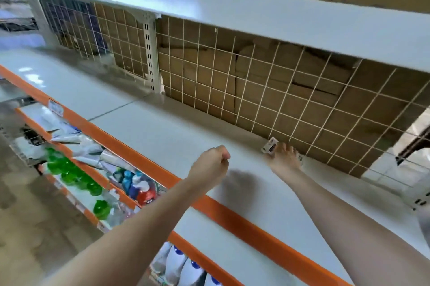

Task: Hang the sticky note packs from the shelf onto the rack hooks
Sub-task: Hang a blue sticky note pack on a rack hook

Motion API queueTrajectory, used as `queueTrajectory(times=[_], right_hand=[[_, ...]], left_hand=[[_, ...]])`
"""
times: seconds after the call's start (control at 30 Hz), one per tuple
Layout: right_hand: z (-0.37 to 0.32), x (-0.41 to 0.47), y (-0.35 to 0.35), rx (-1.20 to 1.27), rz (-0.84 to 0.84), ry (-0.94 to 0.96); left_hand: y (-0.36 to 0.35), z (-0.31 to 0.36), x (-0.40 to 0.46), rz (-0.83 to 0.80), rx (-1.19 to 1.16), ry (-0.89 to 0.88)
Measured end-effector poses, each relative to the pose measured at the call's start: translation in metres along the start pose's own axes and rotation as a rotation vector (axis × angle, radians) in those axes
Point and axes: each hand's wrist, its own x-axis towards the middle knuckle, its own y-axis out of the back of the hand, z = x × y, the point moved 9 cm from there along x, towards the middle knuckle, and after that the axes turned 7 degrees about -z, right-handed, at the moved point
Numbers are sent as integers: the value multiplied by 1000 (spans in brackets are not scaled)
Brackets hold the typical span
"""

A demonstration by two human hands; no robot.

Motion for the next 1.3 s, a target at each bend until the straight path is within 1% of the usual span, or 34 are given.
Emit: queueTrajectory(times=[0.07,0.13,0.23,0.33,0.43,0.53,0.6,0.67,0.73,0.8,0.87,0.93,1.07,1.13,1.2,1.3], right_hand=[[10,7,-9,-6,11,-74],[14,9,-12,-37,48,-83],[9,6,-6,-108,113,-27],[1,-8,-6,-302,105,7],[-5,-29,-5,-425,130,19],[-9,-49,-5,-482,140,28],[-10,-61,-4,-467,132,31],[-10,-73,0,-386,123,31],[-8,-85,6,-240,126,27],[-6,-98,14,-108,145,20],[-1,-110,23,-28,169,11],[7,-121,35,63,213,-11],[31,-146,59,335,328,-77],[43,-160,72,417,370,-88],[56,-174,83,486,362,-94],[82,-202,95,677,347,-123]], left_hand=[[-1,-8,16,-33,4,-26],[-5,-14,31,-62,6,-47],[-15,-17,46,-90,2,-92],[-28,-12,51,-120,3,-140],[-37,2,51,-122,6,-222],[-46,14,46,-152,-13,-273],[-52,20,43,-185,-41,-280],[-58,26,41,-215,-66,-271],[-65,31,38,-242,-82,-266],[-73,37,35,-271,-95,-275],[-81,43,32,-297,-104,-285],[-87,49,28,-309,-141,-289],[-94,65,12,-324,-246,-289],[-96,78,2,-327,-299,-287],[-97,97,-9,-330,-357,-295],[-98,134,-34,-372,-468,-334]])
